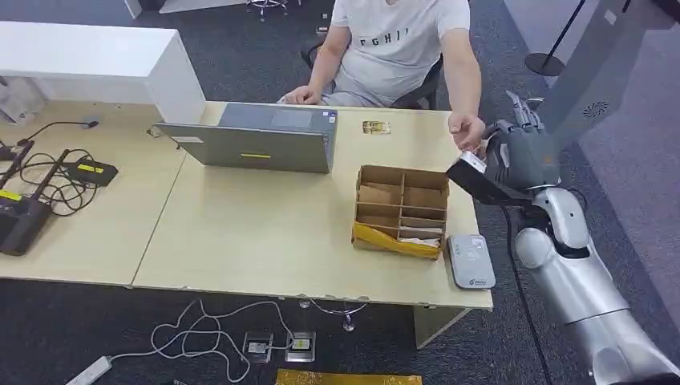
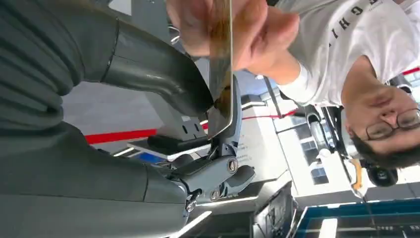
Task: Pass the card to the sensor for recognition and then transmit it.
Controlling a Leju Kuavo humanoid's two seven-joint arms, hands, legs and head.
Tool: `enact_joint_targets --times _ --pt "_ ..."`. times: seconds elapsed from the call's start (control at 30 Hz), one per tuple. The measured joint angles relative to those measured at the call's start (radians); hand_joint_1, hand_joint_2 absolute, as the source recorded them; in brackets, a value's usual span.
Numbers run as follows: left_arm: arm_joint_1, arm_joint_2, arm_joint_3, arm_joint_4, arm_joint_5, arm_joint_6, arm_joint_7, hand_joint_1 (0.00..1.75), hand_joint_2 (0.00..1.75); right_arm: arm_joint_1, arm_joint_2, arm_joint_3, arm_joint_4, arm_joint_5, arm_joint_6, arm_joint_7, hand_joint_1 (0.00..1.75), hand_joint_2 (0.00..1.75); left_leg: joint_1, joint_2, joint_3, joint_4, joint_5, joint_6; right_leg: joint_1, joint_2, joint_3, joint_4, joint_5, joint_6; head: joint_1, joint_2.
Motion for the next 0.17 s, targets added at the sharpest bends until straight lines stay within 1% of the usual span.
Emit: enact_joint_targets --times 0.17 --pt "0.0 0.0 0.0 0.0 -0.008 -0.002 -0.003 0.0 0.0 -0.031 0.024 0.0 0.063 0.022 -0.019 -0.015 1.75 1.75 0.0 0.0 0.0 0.0 0.0 0.0 0.0 0.0 0.0 0.0 0.0 0.0 0.0 0.0"
